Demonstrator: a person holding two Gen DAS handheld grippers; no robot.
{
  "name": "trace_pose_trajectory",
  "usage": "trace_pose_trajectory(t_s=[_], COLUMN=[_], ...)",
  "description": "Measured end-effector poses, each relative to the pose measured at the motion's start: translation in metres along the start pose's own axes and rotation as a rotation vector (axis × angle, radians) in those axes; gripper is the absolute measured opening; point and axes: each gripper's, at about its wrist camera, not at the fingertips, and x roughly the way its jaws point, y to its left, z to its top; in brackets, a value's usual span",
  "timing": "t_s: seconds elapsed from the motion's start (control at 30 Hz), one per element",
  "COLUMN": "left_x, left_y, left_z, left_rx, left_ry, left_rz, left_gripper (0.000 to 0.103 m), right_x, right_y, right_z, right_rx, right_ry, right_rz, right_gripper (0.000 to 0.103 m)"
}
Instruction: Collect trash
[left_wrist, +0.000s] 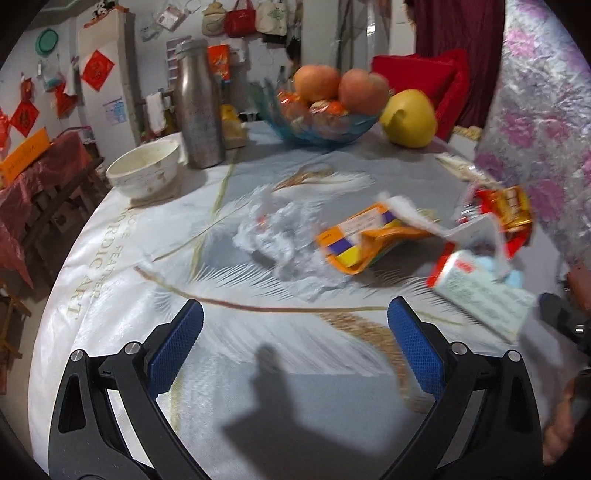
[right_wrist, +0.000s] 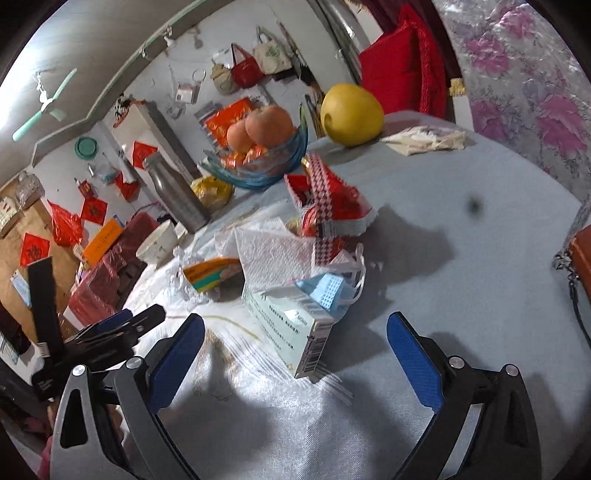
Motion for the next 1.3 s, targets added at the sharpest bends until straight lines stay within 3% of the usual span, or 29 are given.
trace_pose_trajectory(t_s=[0.1, 0.27, 0.3, 0.37, 0.4, 0.5, 0.57, 0.67, 0.83, 1.1, 1.2, 1.3], left_x=[0.013, 0.022, 0.019, 0.018, 0.018, 0.018, 0.017, 0.017, 0.017, 0.016, 0.013, 0.013], left_y=[0.016, 0.058, 0.060, 0.063, 0.062, 0.063, 0.065, 0.065, 0.064, 0.052, 0.036, -0.001], left_z=[-0.004, -0.010, -0.010, -0.013, -0.013, -0.012, -0.013, -0.012, -0.012, -0.009, -0.002, 0.010], left_rx=[-0.059, -0.274, -0.283, -0.299, -0.296, -0.298, -0.306, -0.309, -0.298, -0.264, -0.201, -0.038], left_ry=[0.044, 0.066, 0.044, 0.049, 0.050, 0.049, 0.045, 0.043, 0.049, 0.050, 0.006, -0.044], left_rz=[0.001, -0.146, -0.153, -0.150, -0.150, -0.157, -0.167, -0.172, -0.160, -0.148, -0.133, -0.100], left_gripper=[0.096, 0.096, 0.096, 0.096, 0.096, 0.096, 0.096, 0.096, 0.096, 0.096, 0.096, 0.096], right_x=[0.009, 0.019, 0.020, 0.018, 0.014, -0.005, -0.005, 0.005, 0.009, 0.015, 0.012, 0.009], right_y=[0.005, 0.015, 0.019, 0.039, 0.047, 0.064, 0.063, 0.047, 0.021, 0.009, 0.005, 0.003], right_z=[0.001, 0.000, -0.001, -0.006, -0.009, -0.019, -0.018, -0.009, 0.000, 0.005, 0.004, 0.004], right_rx=[-0.022, -0.062, -0.088, -0.231, -0.288, -0.391, -0.380, -0.267, -0.127, -0.061, -0.053, -0.048], right_ry=[0.045, 0.092, 0.105, 0.156, 0.154, 0.051, 0.043, 0.067, 0.041, 0.033, 0.030, 0.032], right_rz=[-0.010, -0.018, 0.007, 0.209, 0.265, 0.202, 0.191, 0.152, 0.158, 0.147, 0.149, 0.157], right_gripper=[0.097, 0.097, 0.097, 0.091, 0.090, 0.091, 0.091, 0.091, 0.091, 0.091, 0.091, 0.091])
